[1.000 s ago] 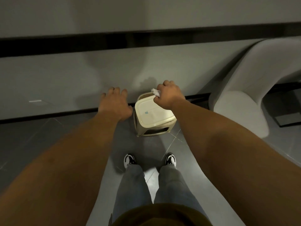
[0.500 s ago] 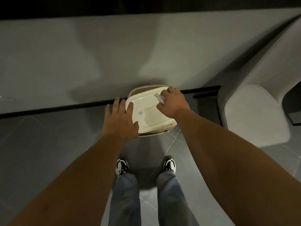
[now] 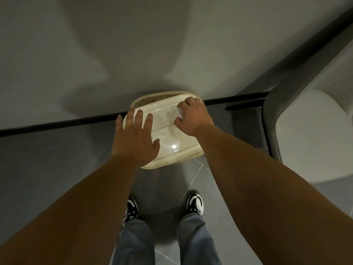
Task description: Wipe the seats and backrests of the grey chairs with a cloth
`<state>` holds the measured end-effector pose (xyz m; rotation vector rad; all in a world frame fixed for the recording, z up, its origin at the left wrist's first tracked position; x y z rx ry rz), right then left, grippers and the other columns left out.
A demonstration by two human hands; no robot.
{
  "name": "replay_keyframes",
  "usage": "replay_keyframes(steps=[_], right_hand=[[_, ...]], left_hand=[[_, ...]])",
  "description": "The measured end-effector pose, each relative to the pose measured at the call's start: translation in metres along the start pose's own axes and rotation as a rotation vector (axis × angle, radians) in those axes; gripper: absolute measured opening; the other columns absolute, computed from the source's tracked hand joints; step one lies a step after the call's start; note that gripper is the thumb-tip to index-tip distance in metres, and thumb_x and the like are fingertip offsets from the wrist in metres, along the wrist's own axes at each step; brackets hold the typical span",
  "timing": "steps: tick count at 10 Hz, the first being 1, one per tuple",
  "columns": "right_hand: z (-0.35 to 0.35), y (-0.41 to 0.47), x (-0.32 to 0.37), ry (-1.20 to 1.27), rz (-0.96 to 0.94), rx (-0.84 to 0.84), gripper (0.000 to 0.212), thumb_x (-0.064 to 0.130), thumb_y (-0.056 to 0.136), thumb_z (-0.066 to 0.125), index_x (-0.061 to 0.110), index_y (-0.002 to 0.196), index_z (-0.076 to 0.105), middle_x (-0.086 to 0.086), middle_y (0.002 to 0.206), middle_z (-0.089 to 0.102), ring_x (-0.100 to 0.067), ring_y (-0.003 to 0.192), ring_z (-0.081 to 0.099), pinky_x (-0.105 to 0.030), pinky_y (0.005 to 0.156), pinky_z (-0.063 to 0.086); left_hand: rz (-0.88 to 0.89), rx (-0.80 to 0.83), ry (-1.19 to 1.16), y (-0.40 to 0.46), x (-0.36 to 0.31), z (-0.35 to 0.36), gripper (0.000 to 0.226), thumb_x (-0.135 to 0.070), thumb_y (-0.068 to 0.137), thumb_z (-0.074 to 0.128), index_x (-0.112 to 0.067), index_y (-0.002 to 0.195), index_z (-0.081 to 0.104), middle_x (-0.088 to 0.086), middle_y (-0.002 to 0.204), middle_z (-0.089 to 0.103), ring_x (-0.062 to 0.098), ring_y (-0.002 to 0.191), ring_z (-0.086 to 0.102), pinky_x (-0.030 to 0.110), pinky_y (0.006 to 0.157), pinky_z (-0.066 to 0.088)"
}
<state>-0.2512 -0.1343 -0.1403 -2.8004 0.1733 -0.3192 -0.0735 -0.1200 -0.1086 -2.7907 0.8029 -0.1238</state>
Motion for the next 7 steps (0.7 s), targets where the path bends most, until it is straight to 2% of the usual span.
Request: replay_keyframes(steps=[1,2,3,5,6,7], right_hand=[[0.019,0.016,-0.004,-0.015,-0.003,-0.005,0.054,0.044,0.091,0.051,0.020,0.138,0.050,-0.005,0.136,0.050,-0.027,0.126,0.042,-0.043,0.111,0.034],[0.034,0.026,-0.011,-0.036,-0.001,-0.011,0.055,0.044,0.093,0.050,0.021,0.143,0.043,-0.006,0.148,0.041,-0.028,0.138,0.033,-0.047,0.119,0.023],[0.049,0.034,-0.023,-0.069,0.025,0.011,0.061,0.048,0.095,0.045,0.024,0.150,0.033,-0.008,0.160,0.025,-0.031,0.150,0.015,-0.054,0.123,0.011],[0.084,0.034,-0.041,-0.092,0.025,0.182,0.084,0.071,0.094,0.030,0.032,0.157,-0.009,-0.002,0.166,-0.018,-0.032,0.151,-0.019,-0.055,0.119,-0.008],[0.083,0.027,-0.039,-0.080,-0.006,0.246,0.089,0.078,0.090,0.028,0.037,0.155,-0.016,-0.001,0.164,-0.026,-0.034,0.149,-0.025,-0.056,0.117,-0.011],[0.060,0.023,-0.035,-0.088,-0.024,0.232,0.085,0.077,0.092,0.029,0.038,0.156,-0.010,-0.001,0.165,-0.022,-0.034,0.150,-0.023,-0.057,0.117,-0.009]], left_hand=[[0.014,0.022,-0.001,0.008,-0.003,0.023,0.078,-0.068,0.088,0.025,-0.024,0.150,0.010,0.010,0.159,0.013,0.033,0.145,-0.002,0.058,0.115,0.007],[0.024,0.031,0.007,0.015,-0.004,0.039,0.078,-0.068,0.087,0.022,-0.023,0.150,0.010,0.010,0.158,0.013,0.033,0.145,-0.002,0.058,0.115,0.007],[0.029,0.026,-0.003,0.022,-0.005,0.048,0.078,-0.068,0.087,0.023,-0.023,0.150,0.014,0.011,0.158,0.016,0.033,0.145,0.000,0.059,0.114,0.007],[0.032,0.045,-0.018,0.033,-0.016,0.046,0.077,-0.067,0.088,0.023,-0.024,0.150,0.011,0.010,0.159,0.013,0.033,0.145,-0.002,0.059,0.114,0.006],[0.033,0.061,-0.007,0.035,-0.019,0.032,0.076,-0.067,0.088,0.022,-0.024,0.150,0.012,0.010,0.159,0.013,0.033,0.145,-0.002,0.058,0.115,0.006],[0.026,0.058,0.029,0.036,-0.017,0.009,0.077,-0.068,0.087,0.025,-0.023,0.149,0.016,0.010,0.157,0.019,0.034,0.145,0.004,0.059,0.114,0.011]])
Point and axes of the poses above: each hand's wrist, its own y-axis towards the middle knuckle, its own z-axis out of the palm, x = y × z, the point moved 10 cm from there along y, towards the middle knuckle
